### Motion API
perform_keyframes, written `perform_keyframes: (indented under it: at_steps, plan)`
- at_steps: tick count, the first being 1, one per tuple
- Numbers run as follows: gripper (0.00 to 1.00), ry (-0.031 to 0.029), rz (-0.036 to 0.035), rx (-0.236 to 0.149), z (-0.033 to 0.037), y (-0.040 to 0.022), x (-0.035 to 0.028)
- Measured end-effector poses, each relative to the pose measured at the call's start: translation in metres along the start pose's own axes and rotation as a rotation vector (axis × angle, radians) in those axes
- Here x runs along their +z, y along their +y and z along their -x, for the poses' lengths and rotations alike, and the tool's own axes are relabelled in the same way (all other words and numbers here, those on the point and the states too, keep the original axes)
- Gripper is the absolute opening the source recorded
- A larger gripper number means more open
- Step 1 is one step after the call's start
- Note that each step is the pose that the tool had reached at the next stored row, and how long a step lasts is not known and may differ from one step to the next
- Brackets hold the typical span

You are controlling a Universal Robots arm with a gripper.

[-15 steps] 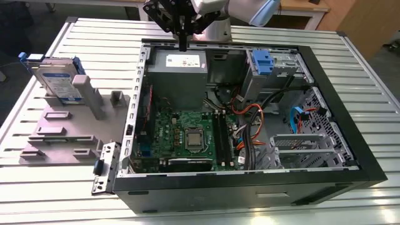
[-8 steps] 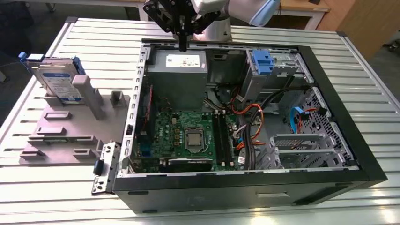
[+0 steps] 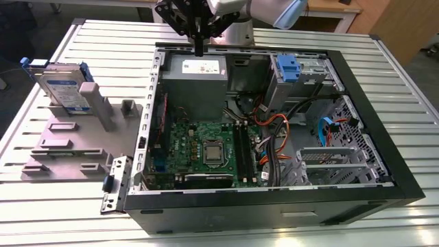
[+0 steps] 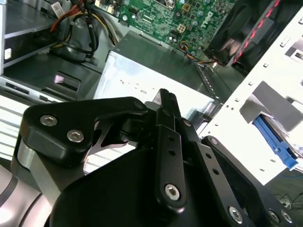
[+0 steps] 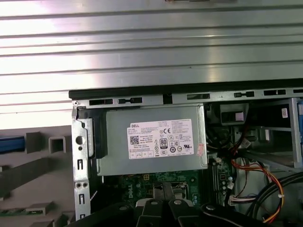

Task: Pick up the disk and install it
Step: 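Reach for the disk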

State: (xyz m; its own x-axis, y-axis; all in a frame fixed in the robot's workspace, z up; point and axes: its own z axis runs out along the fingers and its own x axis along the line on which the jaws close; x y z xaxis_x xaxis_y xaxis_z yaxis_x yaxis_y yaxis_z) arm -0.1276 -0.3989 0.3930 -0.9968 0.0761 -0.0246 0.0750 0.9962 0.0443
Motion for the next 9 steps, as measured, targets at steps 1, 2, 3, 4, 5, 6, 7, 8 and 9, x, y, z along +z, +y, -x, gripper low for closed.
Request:
perform_keyframes:
  at_steps: [1, 2, 3, 4, 5, 6, 7, 8, 9]
  plan:
    - [0.11, -0.0001, 0.0, 0.0, -0.0021, -0.0001, 0.0001]
    - [0.11, -0.0001, 0.0, 0.0, -0.0041, -0.0002, 0.0002]
    - [0.11, -0.0002, 0.0, 0.0, -0.0062, -0.0002, 0.0003]
    - [0.11, -0.0002, 0.0001, 0.0, -0.0084, -0.0002, 0.0004]
    - [0.11, -0.0002, 0.0002, 0.0, -0.0104, -0.0002, 0.0005]
    - [0.11, -0.0003, 0.0, 0.0, -0.0128, -0.0001, 0.0006]
    - [0.11, -0.0004, 0.0001, 0.0, -0.0152, 0.0, 0.0007]
    - [0.11, -0.0004, 0.0, 0.0, -0.0174, 0.0001, 0.0008]
    - [0.11, -0.0005, 0.0, 0.0, -0.0194, 0.0002, 0.0008]
